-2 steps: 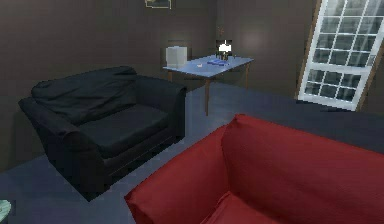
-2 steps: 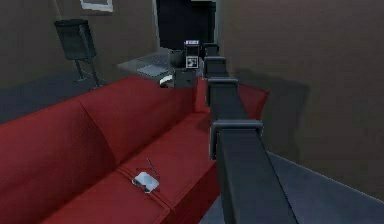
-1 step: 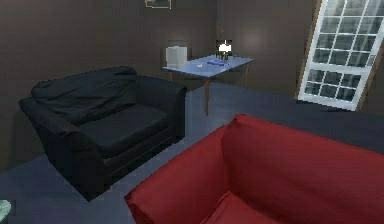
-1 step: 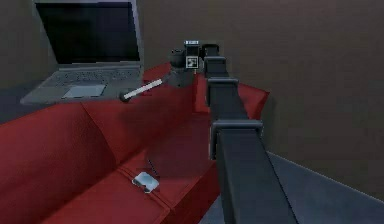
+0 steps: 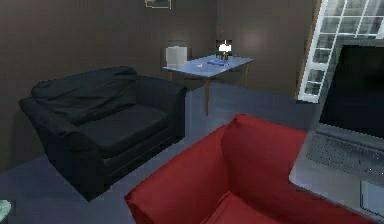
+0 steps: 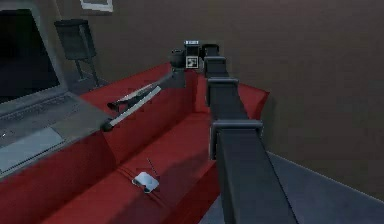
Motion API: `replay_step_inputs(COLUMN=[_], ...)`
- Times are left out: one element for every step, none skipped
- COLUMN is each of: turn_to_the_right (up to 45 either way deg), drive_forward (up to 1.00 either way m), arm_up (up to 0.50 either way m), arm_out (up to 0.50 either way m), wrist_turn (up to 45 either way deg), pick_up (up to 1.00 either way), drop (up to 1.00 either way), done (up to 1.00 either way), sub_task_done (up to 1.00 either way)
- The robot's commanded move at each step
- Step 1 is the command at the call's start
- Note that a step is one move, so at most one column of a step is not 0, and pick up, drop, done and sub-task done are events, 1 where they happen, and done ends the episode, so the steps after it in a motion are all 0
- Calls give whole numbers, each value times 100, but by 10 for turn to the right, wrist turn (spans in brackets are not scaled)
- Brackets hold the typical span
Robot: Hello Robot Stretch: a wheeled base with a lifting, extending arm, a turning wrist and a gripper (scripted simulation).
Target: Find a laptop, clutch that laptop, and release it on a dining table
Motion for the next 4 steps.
replay_step_inputs(turn_to_the_right=[0,0,-450,-60], drive_forward=[0,0,0,0], arm_up=[0,0,0,0], arm_out=[0,-40,0,0], wrist_turn=[-300,0,0,0], pick_up=[0,0,0,0], drop=[0,0,0,0], done=[0,0,0,0], sub_task_done=[0,0,0,0])
